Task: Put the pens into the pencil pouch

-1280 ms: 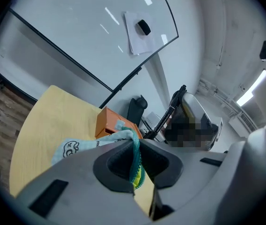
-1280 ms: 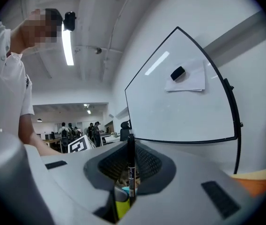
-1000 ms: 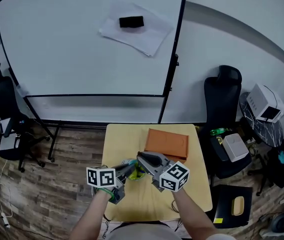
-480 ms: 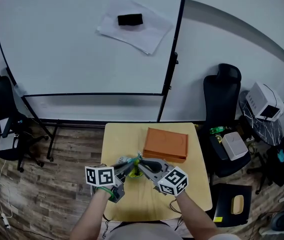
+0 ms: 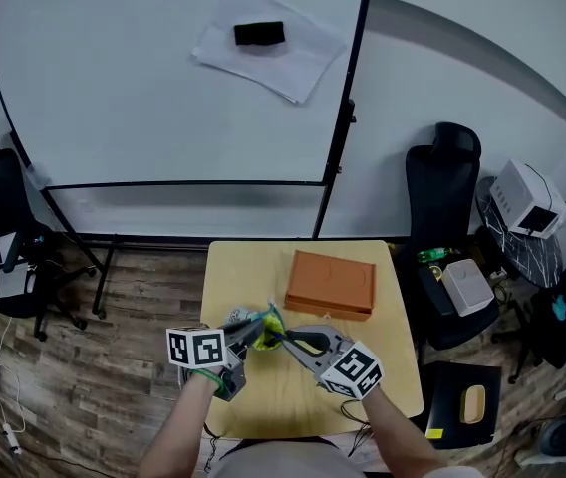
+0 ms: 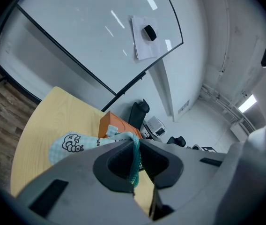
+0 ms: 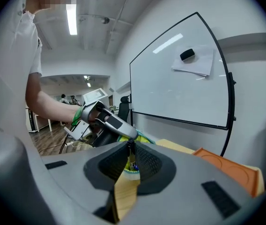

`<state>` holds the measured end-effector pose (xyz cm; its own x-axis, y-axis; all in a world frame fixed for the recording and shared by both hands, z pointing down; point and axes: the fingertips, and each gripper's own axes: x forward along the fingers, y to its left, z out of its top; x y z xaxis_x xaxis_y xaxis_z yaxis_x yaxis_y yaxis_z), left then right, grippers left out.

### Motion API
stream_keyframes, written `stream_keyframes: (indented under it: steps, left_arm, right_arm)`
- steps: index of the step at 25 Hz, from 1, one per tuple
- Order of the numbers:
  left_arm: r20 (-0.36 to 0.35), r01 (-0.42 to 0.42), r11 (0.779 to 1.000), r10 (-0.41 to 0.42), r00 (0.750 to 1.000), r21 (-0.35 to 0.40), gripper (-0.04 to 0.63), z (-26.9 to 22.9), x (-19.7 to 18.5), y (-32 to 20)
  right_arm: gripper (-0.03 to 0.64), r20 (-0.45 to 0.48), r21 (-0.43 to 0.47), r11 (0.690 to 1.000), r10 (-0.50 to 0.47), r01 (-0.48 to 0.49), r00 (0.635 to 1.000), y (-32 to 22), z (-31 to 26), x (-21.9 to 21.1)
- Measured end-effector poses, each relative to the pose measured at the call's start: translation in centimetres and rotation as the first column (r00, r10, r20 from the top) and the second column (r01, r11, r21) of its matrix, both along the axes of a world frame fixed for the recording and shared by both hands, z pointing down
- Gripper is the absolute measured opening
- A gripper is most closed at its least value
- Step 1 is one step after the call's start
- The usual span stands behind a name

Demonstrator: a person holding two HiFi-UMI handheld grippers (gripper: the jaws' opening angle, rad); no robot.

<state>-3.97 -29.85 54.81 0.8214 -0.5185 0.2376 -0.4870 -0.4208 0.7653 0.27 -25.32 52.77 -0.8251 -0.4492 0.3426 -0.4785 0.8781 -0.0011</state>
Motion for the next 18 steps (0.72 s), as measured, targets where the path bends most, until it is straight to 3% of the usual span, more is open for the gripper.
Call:
stream_keyframes:
  steps: [3,11,18]
  left_arm:
    - [-0.001,-0.005,1.0,0.005,1.0,-0.001,0.035,0.1,0.1,0.1]
    - [-0.012,-0.02,1.0,0.02,1.0,0.005,0.035,-0.3,0.9,0.4]
    - [-0.052,-0.03,0.999,0.031,0.998,0.021,0.035,-1.4,1.4,0.9]
  right_arm:
    - [0.048,-0.019,0.0,1.0,0.004,-0.004,1.0,0.4,0.3,0.5]
    - [0.046,0.054,0.029,0.999,0.028,-0.029,0.998,-0.8,-1.6,0.0]
    - [0.046,-0.009,0.022,1.0,0.016,-0.015,1.0,-1.0,0.7,-1.0]
